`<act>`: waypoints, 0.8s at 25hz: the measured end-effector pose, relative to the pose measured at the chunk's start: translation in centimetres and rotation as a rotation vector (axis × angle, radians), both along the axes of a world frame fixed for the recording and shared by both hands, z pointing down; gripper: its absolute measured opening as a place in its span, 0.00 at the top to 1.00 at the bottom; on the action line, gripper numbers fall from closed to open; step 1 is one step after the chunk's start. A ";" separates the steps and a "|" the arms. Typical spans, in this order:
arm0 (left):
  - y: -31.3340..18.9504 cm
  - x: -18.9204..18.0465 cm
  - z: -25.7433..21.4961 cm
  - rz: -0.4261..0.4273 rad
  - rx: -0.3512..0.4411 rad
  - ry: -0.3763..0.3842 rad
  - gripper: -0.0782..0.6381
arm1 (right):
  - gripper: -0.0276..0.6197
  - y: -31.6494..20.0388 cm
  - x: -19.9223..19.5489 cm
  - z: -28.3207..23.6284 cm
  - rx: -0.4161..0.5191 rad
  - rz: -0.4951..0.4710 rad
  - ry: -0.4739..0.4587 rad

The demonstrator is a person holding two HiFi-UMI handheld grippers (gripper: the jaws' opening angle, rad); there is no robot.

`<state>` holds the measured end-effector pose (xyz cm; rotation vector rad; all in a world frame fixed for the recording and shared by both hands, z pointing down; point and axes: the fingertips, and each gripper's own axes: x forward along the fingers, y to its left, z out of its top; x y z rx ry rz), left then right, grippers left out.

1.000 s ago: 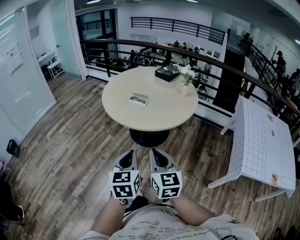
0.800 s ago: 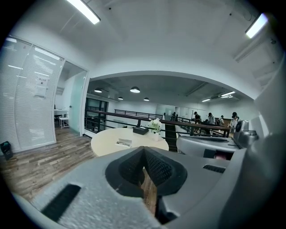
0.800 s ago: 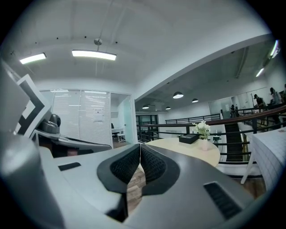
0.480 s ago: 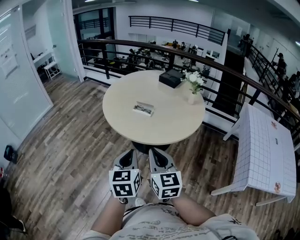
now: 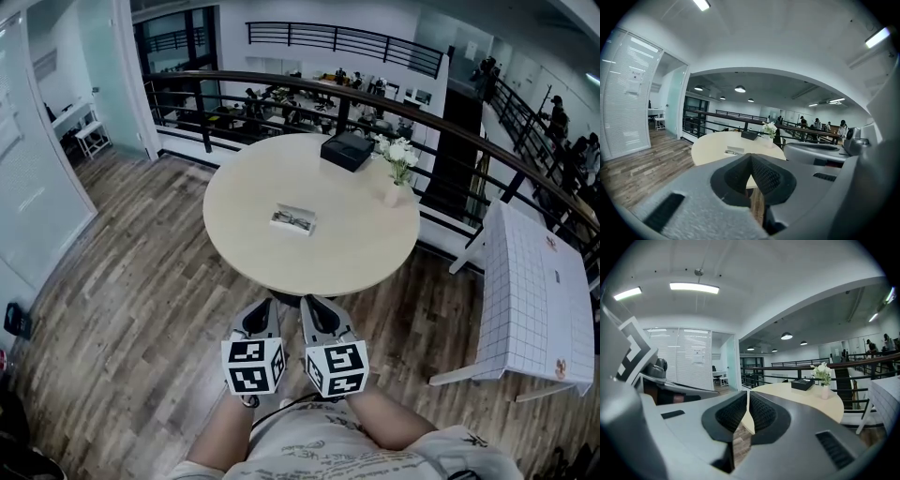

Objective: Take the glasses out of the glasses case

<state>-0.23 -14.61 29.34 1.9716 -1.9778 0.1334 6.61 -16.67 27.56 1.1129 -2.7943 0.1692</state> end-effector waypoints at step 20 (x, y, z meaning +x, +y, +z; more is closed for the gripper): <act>-4.4 -6.3 1.4 -0.043 -0.019 0.017 0.88 | 0.93 -5.8 -7.5 0.7 0.004 -0.067 0.035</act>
